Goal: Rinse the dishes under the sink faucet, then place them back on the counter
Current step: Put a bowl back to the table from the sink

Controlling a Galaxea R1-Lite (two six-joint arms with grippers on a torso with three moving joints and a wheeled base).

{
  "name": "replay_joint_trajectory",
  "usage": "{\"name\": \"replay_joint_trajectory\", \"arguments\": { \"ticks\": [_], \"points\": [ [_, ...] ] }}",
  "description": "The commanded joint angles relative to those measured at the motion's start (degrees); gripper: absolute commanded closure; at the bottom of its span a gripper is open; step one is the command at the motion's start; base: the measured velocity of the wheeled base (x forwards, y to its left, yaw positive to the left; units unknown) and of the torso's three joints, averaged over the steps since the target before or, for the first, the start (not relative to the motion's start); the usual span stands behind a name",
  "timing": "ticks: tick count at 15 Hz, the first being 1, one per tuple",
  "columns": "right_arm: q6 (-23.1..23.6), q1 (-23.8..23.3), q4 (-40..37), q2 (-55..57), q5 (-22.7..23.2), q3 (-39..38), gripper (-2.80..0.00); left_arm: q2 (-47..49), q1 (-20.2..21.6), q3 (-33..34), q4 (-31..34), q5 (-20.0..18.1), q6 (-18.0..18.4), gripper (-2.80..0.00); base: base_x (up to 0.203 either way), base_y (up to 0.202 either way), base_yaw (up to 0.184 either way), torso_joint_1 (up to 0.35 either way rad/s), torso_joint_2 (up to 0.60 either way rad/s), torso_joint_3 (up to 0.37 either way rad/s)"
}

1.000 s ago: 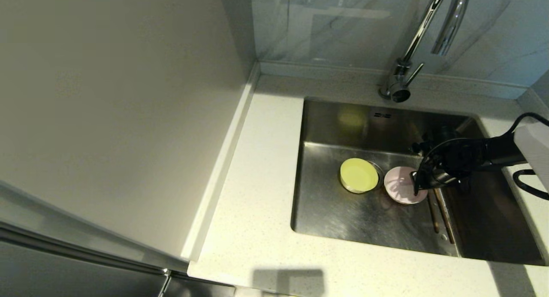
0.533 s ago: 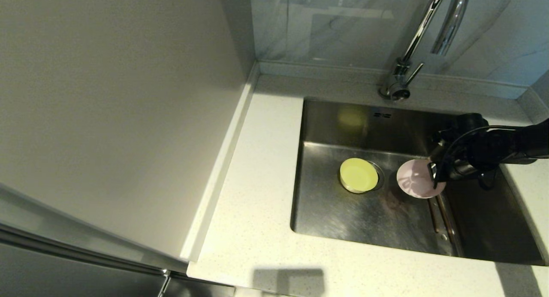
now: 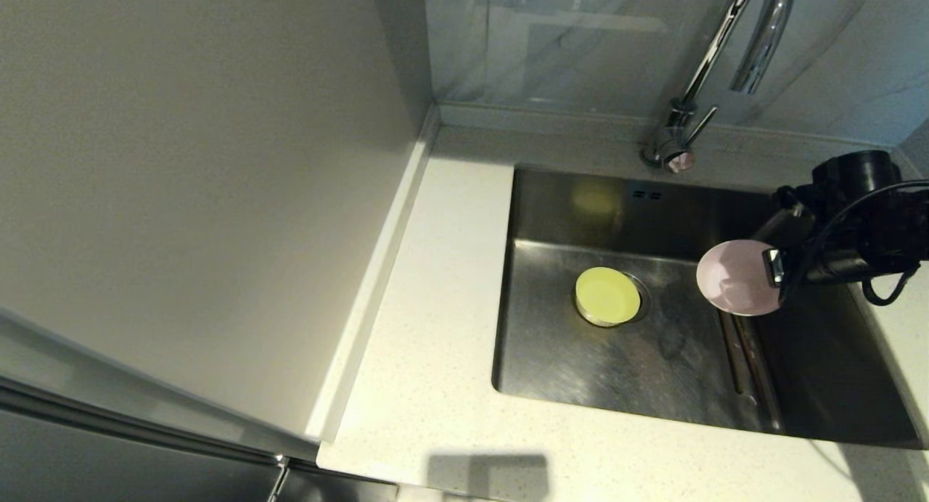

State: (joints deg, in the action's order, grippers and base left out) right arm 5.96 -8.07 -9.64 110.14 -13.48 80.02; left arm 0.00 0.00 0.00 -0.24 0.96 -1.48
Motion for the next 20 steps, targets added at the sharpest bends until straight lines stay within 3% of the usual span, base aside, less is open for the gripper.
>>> {"name": "replay_joint_trajectory", "arguments": {
  "ticks": [1, 10, 17, 20],
  "points": [
    [0.29, 0.06, 3.33, -4.69, -0.17, -0.38, 0.00, -0.18, 0.00, 0.00, -0.02, 0.00, -0.02, 0.00, 0.000, 0.000, 0.000, 0.000, 0.00, 0.000],
    [7.68, -1.34, 34.79, -10.16, -0.34, -8.57, 0.00, -0.18, 0.00, 0.00, -0.02, 0.00, -0.02, 0.00, 0.000, 0.000, 0.000, 0.000, 0.00, 0.000],
    [6.89, -6.12, 44.94, -11.46, 0.03, -11.94, 0.00, -0.18, 0.00, 0.00, -0.02, 0.00, -0.02, 0.00, 0.000, 0.000, 0.000, 0.000, 0.00, 0.000],
    [3.78, -6.36, 53.22, -12.63, -0.05, -14.40, 0.00, -0.18, 0.00, 0.00, -0.02, 0.00, -0.02, 0.00, 0.000, 0.000, 0.000, 0.000, 0.00, 0.000]
  ]
}}
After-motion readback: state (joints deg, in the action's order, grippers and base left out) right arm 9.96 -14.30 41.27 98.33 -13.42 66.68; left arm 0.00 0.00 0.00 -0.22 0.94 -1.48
